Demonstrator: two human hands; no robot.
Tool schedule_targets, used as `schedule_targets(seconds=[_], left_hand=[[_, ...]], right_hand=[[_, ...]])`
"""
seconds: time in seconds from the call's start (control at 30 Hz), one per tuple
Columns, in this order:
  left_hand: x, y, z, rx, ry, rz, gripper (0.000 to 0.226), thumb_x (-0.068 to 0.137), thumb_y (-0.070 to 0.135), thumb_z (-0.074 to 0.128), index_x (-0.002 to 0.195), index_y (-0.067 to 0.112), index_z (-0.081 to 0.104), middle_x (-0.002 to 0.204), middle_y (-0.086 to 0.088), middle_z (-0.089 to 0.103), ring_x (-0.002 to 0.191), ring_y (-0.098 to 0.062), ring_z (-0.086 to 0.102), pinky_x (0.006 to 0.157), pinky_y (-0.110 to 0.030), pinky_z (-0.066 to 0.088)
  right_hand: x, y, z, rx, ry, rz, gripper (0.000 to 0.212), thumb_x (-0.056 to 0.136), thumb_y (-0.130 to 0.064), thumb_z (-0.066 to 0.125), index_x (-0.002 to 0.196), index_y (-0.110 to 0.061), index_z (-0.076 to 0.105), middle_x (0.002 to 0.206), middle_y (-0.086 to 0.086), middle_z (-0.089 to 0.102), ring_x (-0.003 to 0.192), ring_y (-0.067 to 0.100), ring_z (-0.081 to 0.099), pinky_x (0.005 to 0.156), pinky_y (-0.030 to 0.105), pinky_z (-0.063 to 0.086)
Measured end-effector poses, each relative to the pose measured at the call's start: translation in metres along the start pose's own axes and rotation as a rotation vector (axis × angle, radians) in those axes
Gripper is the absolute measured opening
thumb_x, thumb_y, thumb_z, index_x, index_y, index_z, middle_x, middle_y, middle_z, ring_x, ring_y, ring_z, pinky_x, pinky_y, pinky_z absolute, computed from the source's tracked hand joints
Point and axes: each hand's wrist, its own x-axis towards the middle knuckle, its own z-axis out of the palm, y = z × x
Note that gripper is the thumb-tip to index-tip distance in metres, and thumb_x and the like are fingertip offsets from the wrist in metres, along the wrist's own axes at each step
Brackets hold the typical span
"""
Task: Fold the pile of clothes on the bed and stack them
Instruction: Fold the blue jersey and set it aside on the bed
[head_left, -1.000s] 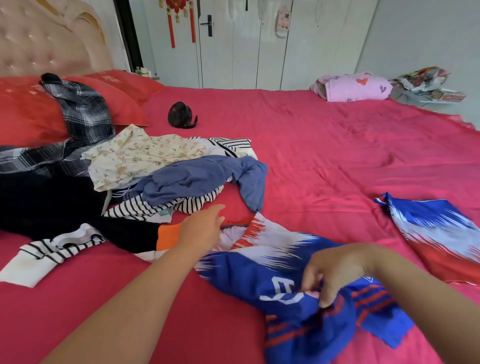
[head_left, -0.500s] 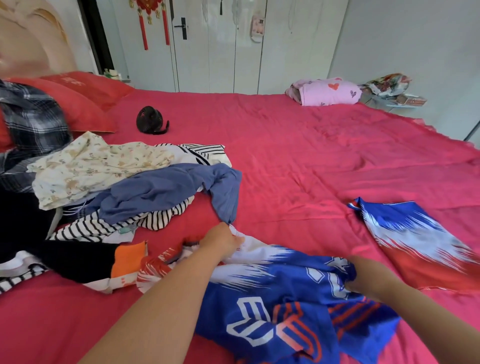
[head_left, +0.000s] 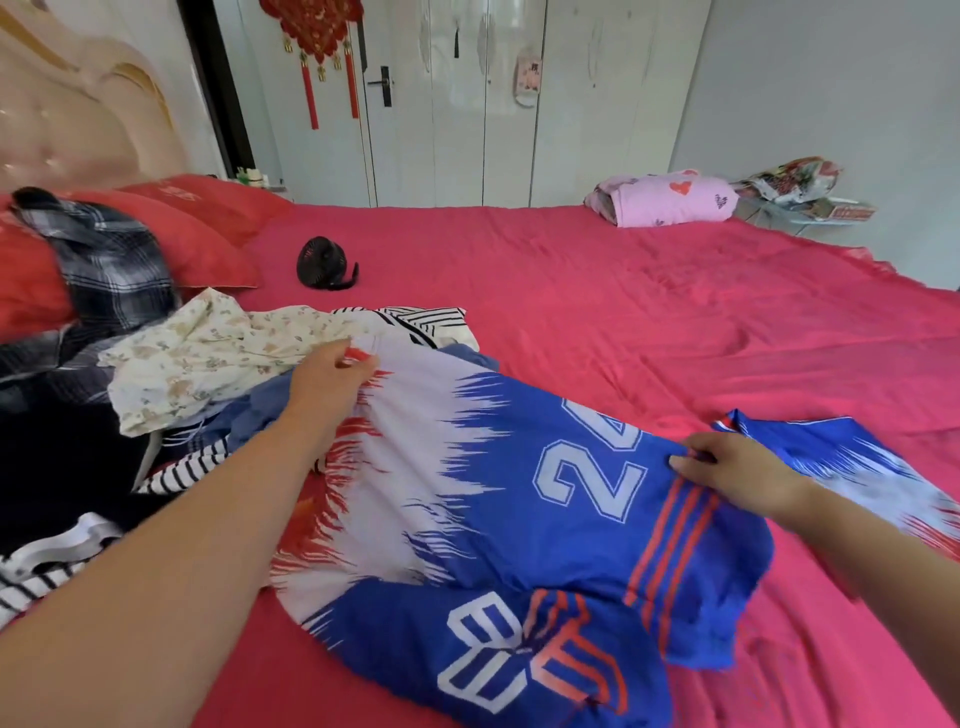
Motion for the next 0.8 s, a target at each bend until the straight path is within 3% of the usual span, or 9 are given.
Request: schedule_targets(seconds=[0.07, 0.13, 0.2, 0.23, 0.33, 0.5, 0.63, 0.73, 0.8], left_hand=[[0.002, 0.003, -0.005, 0.109, 0.081, 0.099, 0.028, 0.089, 0.012, 0.06, 0.115, 0.002, 0.058, 0.104, -0.003, 0.057, 0.097, -0.024, 0.053, 0.078, -0.022, 0.038], [0.007, 0.005, -0.003, 0.202, 0.147, 0.133, 0.026, 0.09, 0.013, 0.058, 0.111, 0.0, 0.059, 0.108, -0.011, 0.062, 0.104, -0.032, 0.054, 0.085, -0.031, 0.042], [0.012, 0.005, 0.0, 0.268, 0.135, 0.103, 0.027, 0.09, 0.017, 0.057, 0.112, 0.001, 0.058, 0.111, -0.017, 0.061, 0.107, -0.034, 0.054, 0.092, -0.039, 0.043], [0.014, 0.002, 0.001, 0.279, 0.08, 0.084, 0.022, 0.089, 0.017, 0.059, 0.106, 0.004, 0.059, 0.105, -0.017, 0.062, 0.104, -0.033, 0.054, 0.091, -0.039, 0.043], [0.007, -0.017, 0.004, 0.41, -0.136, -0.019, 0.02, 0.086, 0.02, 0.063, 0.101, 0.008, 0.059, 0.104, -0.017, 0.061, 0.107, -0.032, 0.053, 0.089, -0.04, 0.043], [-0.033, -0.061, -0.009, 0.616, -0.266, 0.17, 0.049, 0.08, 0.031, 0.07, 0.121, 0.009, 0.057, 0.121, -0.011, 0.061, 0.112, -0.03, 0.055, 0.089, -0.036, 0.044], [-0.073, -0.094, -0.031, 0.995, -0.601, 0.214, 0.09, 0.068, 0.061, 0.067, 0.144, 0.036, 0.026, 0.148, 0.003, 0.034, 0.134, -0.019, 0.032, 0.108, -0.039, 0.03], [-0.097, -0.107, -0.042, 1.305, -0.796, 0.244, 0.1, 0.067, 0.058, 0.068, 0.146, 0.039, 0.01, 0.151, 0.005, 0.021, 0.139, -0.02, 0.02, 0.11, -0.045, 0.02], [-0.106, -0.109, -0.045, 1.365, -0.735, 0.319, 0.077, 0.083, 0.034, 0.061, 0.146, 0.035, 0.016, 0.145, 0.003, 0.032, 0.134, -0.022, 0.03, 0.105, -0.039, 0.031]], right_hand=[[0.02, -0.012, -0.006, -0.035, 0.146, 0.006, 0.041, 0.088, -0.016, 0.06, 0.056, -0.016, 0.034, 0.053, -0.001, 0.036, 0.06, 0.02, 0.038, 0.054, 0.031, 0.024], [0.039, -0.029, -0.01, -0.016, 0.287, 0.035, 0.034, 0.087, -0.017, 0.06, 0.056, -0.015, 0.045, 0.054, 0.003, 0.047, 0.066, 0.026, 0.048, 0.057, 0.035, 0.018], [0.057, -0.044, -0.011, 0.053, 0.376, 0.065, 0.012, 0.087, -0.019, 0.06, 0.085, -0.009, 0.067, 0.083, 0.015, 0.067, 0.09, 0.034, 0.059, 0.069, 0.033, 0.033], [0.063, -0.05, -0.009, 0.063, 0.378, 0.081, 0.025, 0.087, -0.02, 0.061, 0.107, -0.007, 0.066, 0.103, 0.018, 0.066, 0.105, 0.034, 0.058, 0.081, 0.033, 0.039], [0.06, -0.061, 0.015, -0.06, 0.29, -0.034, 0.046, 0.083, -0.016, 0.065, 0.127, -0.008, 0.056, 0.127, 0.02, 0.055, 0.123, 0.032, 0.046, 0.102, 0.033, 0.032], [-0.015, -0.057, 0.084, -0.083, -0.11, -0.277, 0.05, 0.084, -0.033, 0.065, 0.129, -0.017, 0.052, 0.125, -0.001, 0.055, 0.118, 0.014, 0.047, 0.091, 0.011, 0.027], [-0.06, -0.036, 0.099, -0.021, -0.447, -0.217, 0.084, 0.076, -0.045, 0.071, 0.144, -0.024, 0.026, 0.137, -0.012, 0.039, 0.131, 0.006, 0.036, 0.104, 0.012, 0.026], [-0.071, -0.03, 0.103, -0.164, -0.396, -0.221, 0.083, 0.078, -0.024, 0.068, 0.146, -0.022, 0.022, 0.144, -0.008, 0.036, 0.131, 0.007, 0.037, 0.1, 0.008, 0.024], [-0.074, -0.031, 0.1, -0.202, -0.271, -0.226, 0.068, 0.076, -0.004, 0.055, 0.14, -0.021, 0.037, 0.14, -0.003, 0.047, 0.127, 0.011, 0.045, 0.099, 0.014, 0.029]])
